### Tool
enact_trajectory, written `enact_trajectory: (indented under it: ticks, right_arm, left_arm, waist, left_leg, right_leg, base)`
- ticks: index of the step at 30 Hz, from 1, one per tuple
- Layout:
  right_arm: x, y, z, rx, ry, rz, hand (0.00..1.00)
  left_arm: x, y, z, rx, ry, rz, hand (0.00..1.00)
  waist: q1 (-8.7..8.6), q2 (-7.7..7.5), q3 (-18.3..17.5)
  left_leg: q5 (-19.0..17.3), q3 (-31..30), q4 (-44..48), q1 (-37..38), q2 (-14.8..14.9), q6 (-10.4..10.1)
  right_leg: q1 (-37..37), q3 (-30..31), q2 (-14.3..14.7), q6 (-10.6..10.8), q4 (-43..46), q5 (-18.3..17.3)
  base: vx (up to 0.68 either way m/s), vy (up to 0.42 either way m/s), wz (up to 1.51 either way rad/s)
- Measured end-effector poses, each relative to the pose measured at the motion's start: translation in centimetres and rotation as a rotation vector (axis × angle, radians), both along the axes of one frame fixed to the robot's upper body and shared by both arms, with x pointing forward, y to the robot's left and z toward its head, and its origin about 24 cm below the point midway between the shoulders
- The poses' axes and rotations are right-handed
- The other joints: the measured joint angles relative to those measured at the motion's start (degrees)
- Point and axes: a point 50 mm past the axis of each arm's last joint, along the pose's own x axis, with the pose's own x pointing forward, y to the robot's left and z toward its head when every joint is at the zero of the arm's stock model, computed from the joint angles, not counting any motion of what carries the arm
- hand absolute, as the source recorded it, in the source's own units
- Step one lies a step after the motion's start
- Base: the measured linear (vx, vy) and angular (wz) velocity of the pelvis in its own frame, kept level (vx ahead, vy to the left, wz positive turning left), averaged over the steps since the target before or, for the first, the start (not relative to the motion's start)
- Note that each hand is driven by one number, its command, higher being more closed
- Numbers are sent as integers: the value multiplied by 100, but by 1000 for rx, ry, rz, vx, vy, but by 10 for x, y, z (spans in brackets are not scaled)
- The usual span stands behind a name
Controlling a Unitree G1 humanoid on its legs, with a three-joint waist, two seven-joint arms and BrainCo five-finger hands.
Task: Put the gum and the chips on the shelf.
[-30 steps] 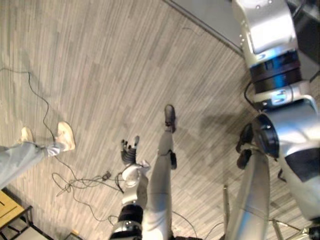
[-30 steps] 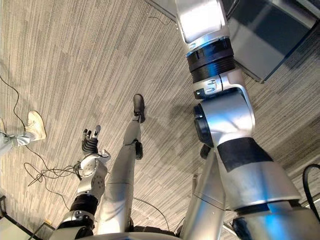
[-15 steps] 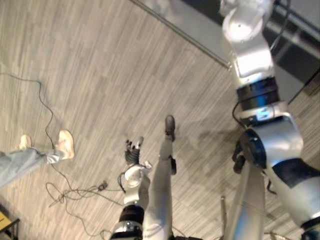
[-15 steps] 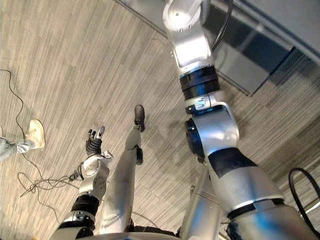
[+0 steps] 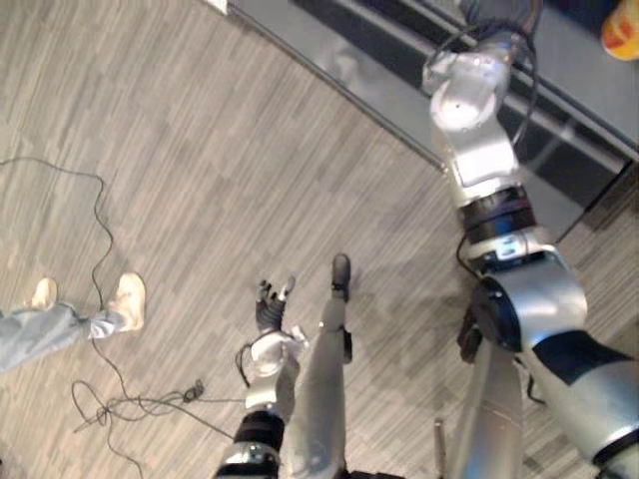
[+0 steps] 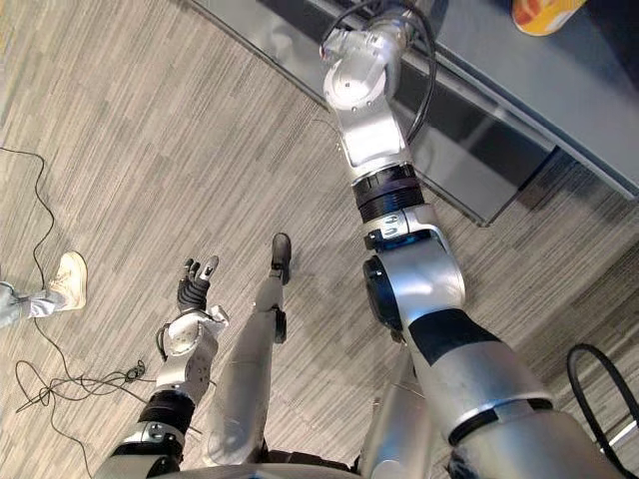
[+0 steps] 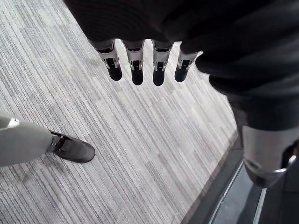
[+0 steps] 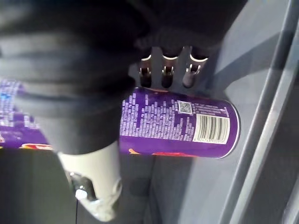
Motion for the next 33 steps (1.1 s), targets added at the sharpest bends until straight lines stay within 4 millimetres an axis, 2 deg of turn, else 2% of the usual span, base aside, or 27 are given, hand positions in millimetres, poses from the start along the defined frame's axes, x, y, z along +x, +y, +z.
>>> enact_trajectory:
  ticks: [6, 11, 14, 19, 22, 26, 31, 33]
  right_arm:
    - [10, 2, -20, -37, 82, -4, 0]
    - [16, 4, -34, -81, 146, 7, 0]
    - [21, 1, -49, -94, 204, -3, 0]
    - [24, -3, -54, -89, 233, -6, 0]
    - [27, -11, -60, -88, 261, -30, 0]
    - [29, -33, -60, -51, 273, -70, 0]
    - [28, -64, -55, -18, 264, -136, 0]
    - [28, -70, -58, -2, 270, -144, 0]
  left_arm:
    - [-4, -1, -10, 6, 53, -14, 0]
    - [-6, -2, -13, 4, 70, -21, 0]
    - [-8, -2, -17, 4, 89, -27, 0]
    - [-10, -4, -21, 5, 102, -39, 0]
    - [-10, -5, -21, 6, 102, -50, 0]
    - [-10, -9, -20, 10, 97, -81, 0]
    - [-23, -7, -30, 10, 128, -87, 0]
    - [-27, -6, -34, 7, 140, -92, 0]
  waist:
    - [-2, -77, -38]
    - [8, -81, -39]
    - [9, -86, -42]
    - [10, -104, -51]
    - [18, -104, -51]
    - [18, -105, -52]
    - [13, -105, -52]
    - [10, -104, -52]
  left_leg:
    - [2, -24, 0, 50, 5, 1]
    - [5, -47, 48, 108, -19, 7]
    - [-30, -57, 48, 212, -19, -19]
    - [-34, -67, 52, 256, -12, -1]
    - [-17, -87, 51, 343, -5, -13]
    - [-30, -88, 47, 408, -1, -22]
    - [-20, -83, 46, 428, 6, -9]
    - [-22, -77, 48, 449, 15, -9]
  right_leg:
    - [95, -56, -9, 0, -16, 0]
    - [190, -81, -43, 1, 8, -1]
    - [301, -88, -45, 3, -1, -3]
    - [365, -108, -45, 3, -14, -2]
    - [486, -144, -45, 4, -47, -2]
    - [572, -157, -43, 6, -91, 0]
    - [584, -152, -37, 10, -115, 2]
    - [611, -156, -30, 11, -132, 2]
  base:
    - [19, -32, 2]
    - [25, -40, 3]
    - [9, -25, -1]
    - [20, -31, 0]
    - [48, -37, 0]
    - [50, -28, -1]
    - [59, -46, -2]
    - [68, -44, -2]
